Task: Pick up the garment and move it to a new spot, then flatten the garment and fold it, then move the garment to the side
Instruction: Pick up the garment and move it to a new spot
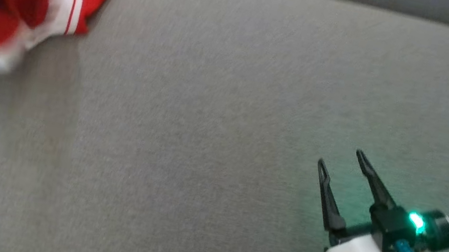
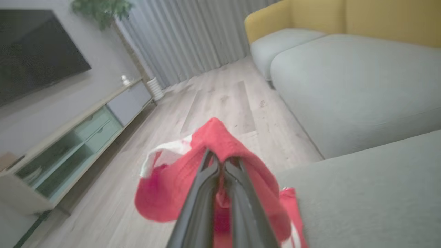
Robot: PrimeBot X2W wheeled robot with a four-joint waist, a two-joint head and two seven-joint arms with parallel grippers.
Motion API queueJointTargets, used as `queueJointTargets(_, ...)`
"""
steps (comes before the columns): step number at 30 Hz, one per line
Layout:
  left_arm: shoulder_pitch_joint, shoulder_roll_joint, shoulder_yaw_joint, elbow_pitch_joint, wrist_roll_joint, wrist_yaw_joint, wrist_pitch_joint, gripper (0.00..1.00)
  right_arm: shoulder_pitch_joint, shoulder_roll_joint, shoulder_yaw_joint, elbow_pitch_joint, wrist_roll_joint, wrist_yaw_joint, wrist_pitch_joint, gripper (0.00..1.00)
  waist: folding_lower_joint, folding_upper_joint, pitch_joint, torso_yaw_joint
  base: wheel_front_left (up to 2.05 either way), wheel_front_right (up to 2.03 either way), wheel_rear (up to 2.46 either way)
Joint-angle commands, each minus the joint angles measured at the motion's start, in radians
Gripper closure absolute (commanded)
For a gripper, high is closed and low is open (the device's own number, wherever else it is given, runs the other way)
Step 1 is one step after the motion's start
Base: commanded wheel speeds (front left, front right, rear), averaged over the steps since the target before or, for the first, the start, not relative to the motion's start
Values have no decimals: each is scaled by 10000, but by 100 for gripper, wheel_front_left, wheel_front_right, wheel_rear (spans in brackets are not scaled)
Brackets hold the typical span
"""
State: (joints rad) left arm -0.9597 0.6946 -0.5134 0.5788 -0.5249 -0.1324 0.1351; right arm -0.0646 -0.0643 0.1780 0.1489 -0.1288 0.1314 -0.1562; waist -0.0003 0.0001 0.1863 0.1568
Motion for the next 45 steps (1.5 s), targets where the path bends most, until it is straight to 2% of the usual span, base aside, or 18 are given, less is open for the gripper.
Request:
queueJointTargets(1, -571, 519, 332, -375, 26, 18, 63, 100, -13, 84, 136, -255, 71, -7, -139, 0, 3, -1, -766, -632, 0, 0, 0)
queueJointTargets(6, -674, -49, -493, -2086, -164, 18, 906, 100, 285, 134, -8, 165, 371, -7, -431, 0, 3, -1, -1397, -1400, 0, 0, 0)
queueJointTargets(10, -674, -782, -1092, -3032, -328, 18, 1295, 100, 348, 137, 87, 292, 762, -7, -570, 0, 3, -1, -1570, -2015, 0, 0, 0)
queueJointTargets(17, -904, -2055, -1580, -4129, -518, 38, 1173, 100, 191, 139, 87, 376, 986, -7, -717, 0, 3, -1, -1366, -2845, 0, 0, 0)
queueJointTargets(23, -381, -2528, -1674, -4780, -705, 330, 767, 100, 170, 140, -154, 426, 1014, -7, -820, 0, 3, -1, -1022, -3018, 0, 0, 0)
queueJointTargets(28, 1548, -2533, -1752, -4436, -1084, 888, 149, 100, 185, 140, -302, 428, 1023, -7, -888, 0, 3, -1, -761, -2899, 0, 0, 0)
queueJointTargets(37, 5006, -2522, -1537, -2387, -1504, 2001, -1894, 100, -12, 140, -350, 394, 936, -7, -940, 0, 3, -1, -311, -2721, 0, 0, 0)
queueJointTargets(45, 5926, -2967, -1307, -1489, -1770, 2352, -3040, 100, -81, 141, -409, 520, 836, -7, -952, 0, 3, -1, -200, -2517, 0, 0, 0)
